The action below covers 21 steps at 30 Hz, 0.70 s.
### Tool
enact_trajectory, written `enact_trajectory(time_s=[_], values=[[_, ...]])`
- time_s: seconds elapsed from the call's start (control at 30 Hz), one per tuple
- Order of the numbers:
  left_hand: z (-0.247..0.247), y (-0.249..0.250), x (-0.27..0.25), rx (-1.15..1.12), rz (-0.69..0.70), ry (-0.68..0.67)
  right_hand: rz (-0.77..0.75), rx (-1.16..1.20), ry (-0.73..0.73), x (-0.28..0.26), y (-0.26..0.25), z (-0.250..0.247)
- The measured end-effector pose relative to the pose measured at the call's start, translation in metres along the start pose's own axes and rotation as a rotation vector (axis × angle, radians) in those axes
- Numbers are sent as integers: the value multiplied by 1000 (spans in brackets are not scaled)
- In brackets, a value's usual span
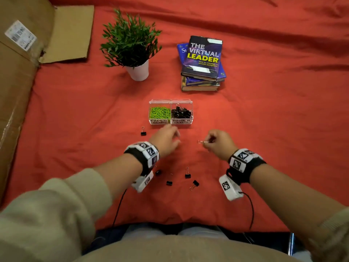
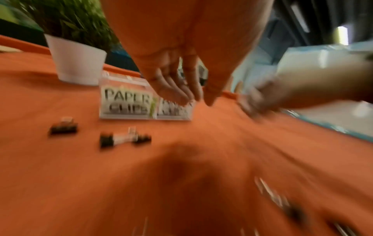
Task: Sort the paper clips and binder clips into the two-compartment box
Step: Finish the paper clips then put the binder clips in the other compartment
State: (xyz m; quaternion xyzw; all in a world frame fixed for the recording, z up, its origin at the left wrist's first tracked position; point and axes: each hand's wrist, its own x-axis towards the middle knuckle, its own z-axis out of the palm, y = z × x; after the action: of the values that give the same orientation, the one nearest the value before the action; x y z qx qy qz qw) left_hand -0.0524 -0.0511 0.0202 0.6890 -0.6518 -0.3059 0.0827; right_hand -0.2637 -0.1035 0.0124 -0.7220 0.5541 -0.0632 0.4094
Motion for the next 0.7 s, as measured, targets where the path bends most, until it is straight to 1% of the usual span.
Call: enact_trajectory(time_s=[0.07, 0.1, 0.17, 0.3, 0.4, 0.43, 0.53, 0.57, 0.6, 0.7], values=[[19, -4, -32, 161, 64, -202, -29, 57, 105, 33, -30, -7], [28, -7, -46, 229, 88, -267, -53, 70, 150, 49, -43, -8], [42, -12, -64, 268, 89, -336, -91, 27, 194, 77, -65, -5], [61, -16, -80, 244, 49, -363, -109, -160, 133, 108, -82, 9], [70, -18, -85, 229, 52, -349, -90, -210, 48, 106, -82, 10], [71, -20, -85, 219, 49, -340, -119, -245, 47, 101, -82, 9], [70, -21, -87, 196, 44, -317, -280, -280, 94, 68, -76, 9], [69, -22, -87, 184, 38, -310, -320, -288, 58, 52, -71, 13], [67, -23, -87, 158, 26, -300, -342, -308, -27, 34, -65, 20], [63, -28, -85, 62, -2, -269, -323, -465, -383, -22, -45, 46]])
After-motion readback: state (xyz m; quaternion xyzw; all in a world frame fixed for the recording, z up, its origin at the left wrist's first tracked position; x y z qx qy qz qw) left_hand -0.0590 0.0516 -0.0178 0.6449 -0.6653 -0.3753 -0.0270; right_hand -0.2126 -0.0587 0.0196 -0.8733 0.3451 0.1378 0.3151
